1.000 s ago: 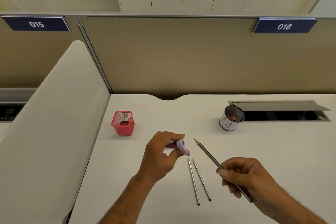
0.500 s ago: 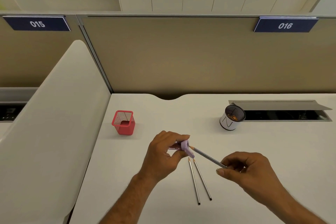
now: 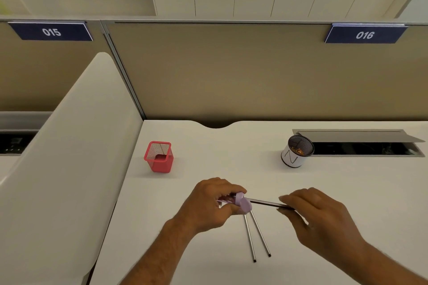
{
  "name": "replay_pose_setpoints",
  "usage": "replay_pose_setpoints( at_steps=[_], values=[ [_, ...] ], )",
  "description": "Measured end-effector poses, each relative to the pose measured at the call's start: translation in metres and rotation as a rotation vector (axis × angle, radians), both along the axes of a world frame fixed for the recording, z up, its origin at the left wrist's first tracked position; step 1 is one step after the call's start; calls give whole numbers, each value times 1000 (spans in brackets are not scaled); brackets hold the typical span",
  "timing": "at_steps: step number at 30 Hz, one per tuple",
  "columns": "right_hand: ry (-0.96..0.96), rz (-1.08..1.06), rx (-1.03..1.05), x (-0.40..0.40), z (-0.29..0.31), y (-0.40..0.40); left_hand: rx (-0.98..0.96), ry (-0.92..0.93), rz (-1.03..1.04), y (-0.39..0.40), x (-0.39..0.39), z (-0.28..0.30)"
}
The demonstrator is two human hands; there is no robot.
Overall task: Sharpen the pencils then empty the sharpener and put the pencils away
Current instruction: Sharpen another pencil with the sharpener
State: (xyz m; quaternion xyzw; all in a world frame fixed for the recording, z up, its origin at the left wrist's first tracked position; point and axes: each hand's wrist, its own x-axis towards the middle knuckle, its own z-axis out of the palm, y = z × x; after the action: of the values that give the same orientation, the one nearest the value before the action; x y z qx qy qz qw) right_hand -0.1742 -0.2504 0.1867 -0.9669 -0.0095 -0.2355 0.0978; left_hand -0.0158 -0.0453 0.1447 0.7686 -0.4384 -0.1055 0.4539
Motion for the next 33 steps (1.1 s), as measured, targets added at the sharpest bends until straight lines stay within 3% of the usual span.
replay_pose_setpoints(
  at_steps=[6,10,13,16,18,22,28,30,33],
  values=[
    [-127,141,-204,0,-4,-8,0,152,-70,1,0,2],
    [-13,141,-154,0,-2,-5,-11,96,-64,1,-2,1],
    [241,24,126,1,2,-3,-26,-18,-40,0,-4,1],
    [546,-74,640,9,6,-7,-21,-88,-41,-1,-5,1],
    [662,-91,791,11,8,-11,-11,-107,-48,-2,-5,2],
    [540,-100,488,7,8,-6,18,-45,-39,-1,-4,0],
    [35,158,-183,-1,-10,-7,67,228,-71,1,-2,1],
    [-20,171,-256,-1,-14,-9,91,264,-84,1,-2,1],
    [41,149,-210,-2,-14,-7,83,226,-92,1,-2,-1]
  ],
)
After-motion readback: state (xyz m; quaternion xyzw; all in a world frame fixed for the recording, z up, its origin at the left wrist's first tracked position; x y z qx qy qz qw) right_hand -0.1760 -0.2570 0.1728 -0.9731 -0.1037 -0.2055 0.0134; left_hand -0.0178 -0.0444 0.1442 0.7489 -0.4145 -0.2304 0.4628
